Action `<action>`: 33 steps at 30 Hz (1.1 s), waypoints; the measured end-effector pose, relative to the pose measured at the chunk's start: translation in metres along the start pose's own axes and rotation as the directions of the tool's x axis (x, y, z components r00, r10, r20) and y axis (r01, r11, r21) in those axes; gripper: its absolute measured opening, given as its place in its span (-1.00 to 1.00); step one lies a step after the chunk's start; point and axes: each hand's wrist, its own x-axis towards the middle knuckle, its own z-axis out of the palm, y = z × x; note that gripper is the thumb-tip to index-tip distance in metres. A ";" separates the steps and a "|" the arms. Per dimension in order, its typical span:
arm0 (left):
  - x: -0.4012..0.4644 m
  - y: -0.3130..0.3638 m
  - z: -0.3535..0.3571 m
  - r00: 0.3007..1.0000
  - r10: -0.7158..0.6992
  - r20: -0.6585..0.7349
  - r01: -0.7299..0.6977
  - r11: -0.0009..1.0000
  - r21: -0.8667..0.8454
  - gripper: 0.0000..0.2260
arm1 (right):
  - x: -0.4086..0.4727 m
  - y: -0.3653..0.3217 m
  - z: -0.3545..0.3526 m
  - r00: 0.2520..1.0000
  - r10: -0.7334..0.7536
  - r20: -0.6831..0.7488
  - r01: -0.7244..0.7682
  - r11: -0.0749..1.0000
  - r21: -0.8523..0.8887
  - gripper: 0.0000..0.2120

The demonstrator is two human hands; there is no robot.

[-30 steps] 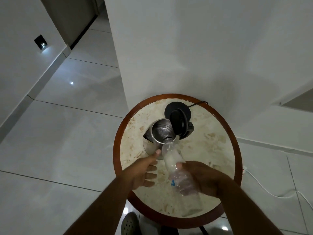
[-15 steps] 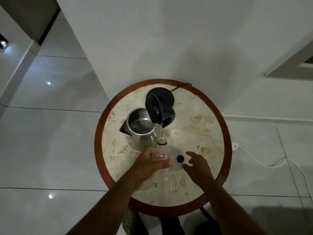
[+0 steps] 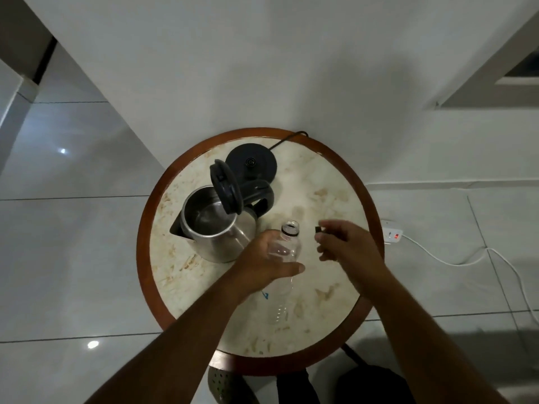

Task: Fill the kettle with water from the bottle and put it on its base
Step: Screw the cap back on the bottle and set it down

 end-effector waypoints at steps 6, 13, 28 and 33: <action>0.016 0.024 0.011 0.987 0.012 0.161 -0.041 0.983 0.179 -0.44 | -0.004 -0.070 -0.017 0.941 -0.112 0.319 0.198 0.947 -0.251 -0.69; 0.022 0.024 0.003 0.927 -0.108 0.359 -0.033 0.931 0.365 -0.52 | -0.001 -0.070 -0.017 0.834 -0.153 0.530 0.490 0.645 -0.586 -0.80; 0.022 0.025 0.012 0.939 -0.017 0.345 -0.109 0.933 0.343 -0.53 | -0.006 -0.043 -0.005 0.966 -0.034 0.255 0.197 0.737 -0.647 -0.70; 0.024 0.023 0.014 0.953 0.025 0.302 -0.126 0.939 0.320 -0.56 | -0.010 -0.045 -0.006 0.960 -0.062 0.274 0.199 0.837 -0.510 -0.75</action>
